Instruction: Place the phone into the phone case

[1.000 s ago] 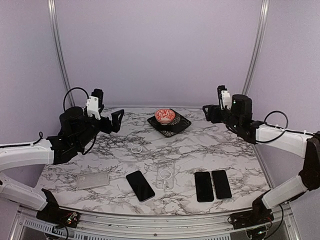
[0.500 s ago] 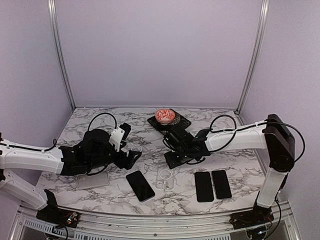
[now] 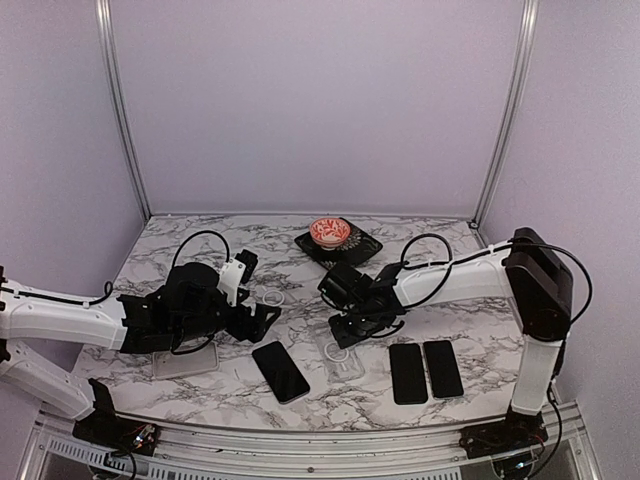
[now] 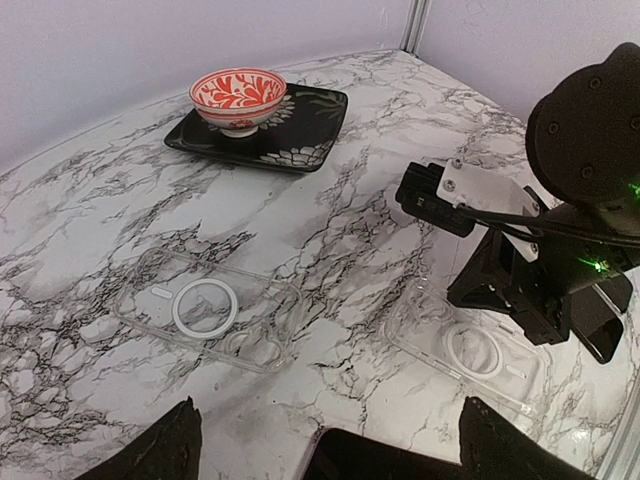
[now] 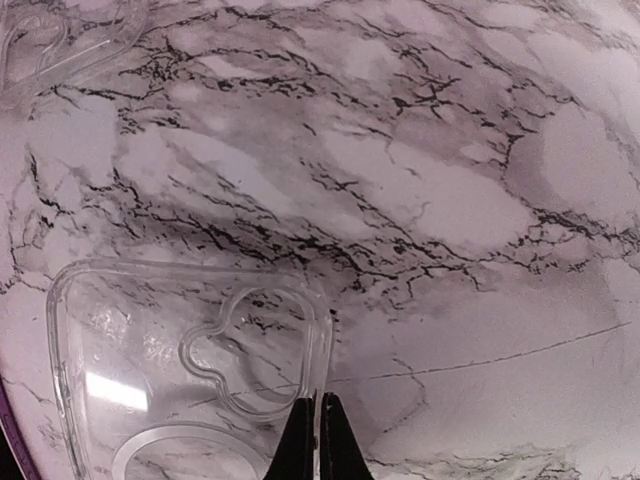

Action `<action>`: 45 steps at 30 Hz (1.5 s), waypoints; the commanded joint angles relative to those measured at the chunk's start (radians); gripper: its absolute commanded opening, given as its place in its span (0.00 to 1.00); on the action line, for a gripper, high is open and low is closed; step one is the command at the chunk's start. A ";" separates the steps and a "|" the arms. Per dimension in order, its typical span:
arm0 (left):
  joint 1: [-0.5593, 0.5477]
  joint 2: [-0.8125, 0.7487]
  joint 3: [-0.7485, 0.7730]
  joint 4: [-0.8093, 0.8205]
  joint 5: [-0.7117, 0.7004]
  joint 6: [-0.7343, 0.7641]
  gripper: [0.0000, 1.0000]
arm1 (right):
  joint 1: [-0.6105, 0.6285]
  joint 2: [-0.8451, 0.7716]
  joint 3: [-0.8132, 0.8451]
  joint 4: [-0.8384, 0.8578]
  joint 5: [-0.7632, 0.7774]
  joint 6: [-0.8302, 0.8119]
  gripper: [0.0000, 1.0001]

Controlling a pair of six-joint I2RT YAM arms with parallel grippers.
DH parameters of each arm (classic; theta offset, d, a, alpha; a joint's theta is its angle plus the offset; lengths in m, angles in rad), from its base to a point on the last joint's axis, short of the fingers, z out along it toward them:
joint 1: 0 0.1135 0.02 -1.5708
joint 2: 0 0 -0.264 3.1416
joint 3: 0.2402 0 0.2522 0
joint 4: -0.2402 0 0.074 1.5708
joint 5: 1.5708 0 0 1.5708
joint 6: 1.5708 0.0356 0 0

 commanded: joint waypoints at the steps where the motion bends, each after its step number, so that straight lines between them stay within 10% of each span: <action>1: -0.003 -0.028 0.013 -0.039 0.032 -0.017 0.90 | -0.059 -0.002 0.052 -0.057 0.012 -0.085 0.00; 10: -0.004 -0.071 -0.019 -0.062 -0.012 -0.039 0.90 | -0.084 0.045 0.081 -0.066 -0.013 -0.103 0.04; 16: -0.004 -0.046 0.016 -0.083 -0.010 -0.009 0.91 | -0.082 -0.027 0.112 -0.170 0.080 -0.083 0.85; 18: -0.004 -0.030 0.035 -0.092 -0.008 0.001 0.91 | -0.077 -0.087 0.078 -0.219 0.119 -0.044 0.93; 36: -0.015 -0.038 0.024 -0.115 0.030 0.032 0.91 | -0.004 -0.423 -0.413 -0.284 -0.208 0.388 0.99; 45: -0.016 -0.049 0.008 -0.115 0.017 0.058 0.91 | 0.038 -0.385 -0.336 -0.382 -0.133 0.441 0.91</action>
